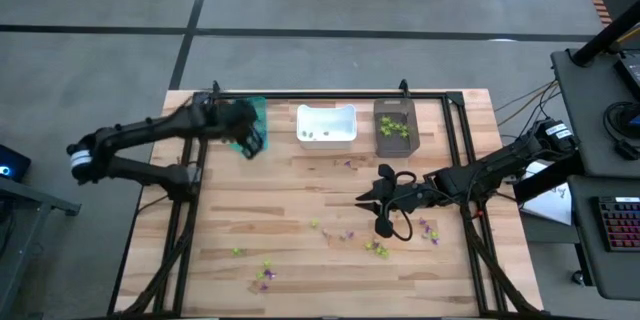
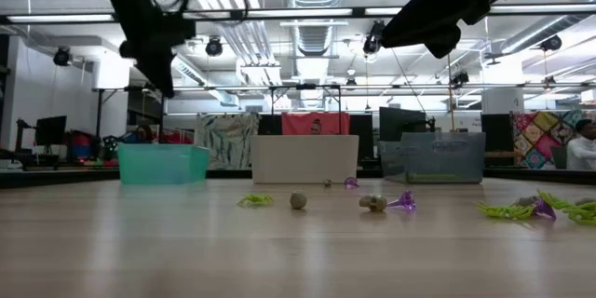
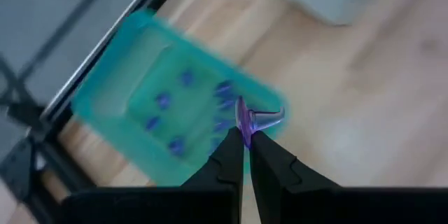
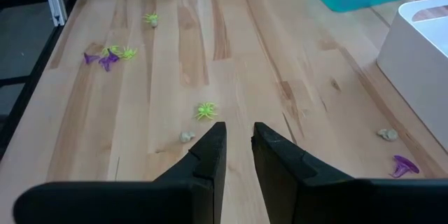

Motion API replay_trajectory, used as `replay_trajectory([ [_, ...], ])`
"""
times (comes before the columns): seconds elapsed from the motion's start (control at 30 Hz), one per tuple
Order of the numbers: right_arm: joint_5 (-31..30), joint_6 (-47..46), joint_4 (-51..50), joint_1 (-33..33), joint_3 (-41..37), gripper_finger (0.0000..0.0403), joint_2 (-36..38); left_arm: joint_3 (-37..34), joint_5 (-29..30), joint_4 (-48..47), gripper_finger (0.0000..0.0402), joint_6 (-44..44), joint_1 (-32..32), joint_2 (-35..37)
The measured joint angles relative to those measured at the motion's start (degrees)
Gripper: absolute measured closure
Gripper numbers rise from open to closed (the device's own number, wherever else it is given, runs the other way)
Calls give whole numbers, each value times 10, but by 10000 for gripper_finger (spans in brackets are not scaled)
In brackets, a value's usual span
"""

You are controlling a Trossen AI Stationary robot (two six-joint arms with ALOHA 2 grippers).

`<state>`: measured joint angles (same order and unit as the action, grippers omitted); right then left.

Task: Sort Halloween decoration
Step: Put the purple witch hat toy into the light blue bin

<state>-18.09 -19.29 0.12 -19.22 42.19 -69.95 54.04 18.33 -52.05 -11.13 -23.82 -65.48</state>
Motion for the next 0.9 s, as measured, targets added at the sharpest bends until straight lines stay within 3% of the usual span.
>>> replay_trajectory([
  [0.17, 0, 7, 0, 0, 0, 339, 0, -1, -39, 5, 401, 20, -138, -46],
  [0.3, 0, 14, 0, 0, 0, 339, 0, -1, -43, 13, 401, 32, -198, -97],
  [0.63, 0, 20, 0, 0, -2, 339, 0, 4, -39, 29, 401, 51, -213, -202],
  [0.9, 0, 3, -1, 0, -8, 339, 0, 7, -9, 40, 392, 71, -213, -225],
])
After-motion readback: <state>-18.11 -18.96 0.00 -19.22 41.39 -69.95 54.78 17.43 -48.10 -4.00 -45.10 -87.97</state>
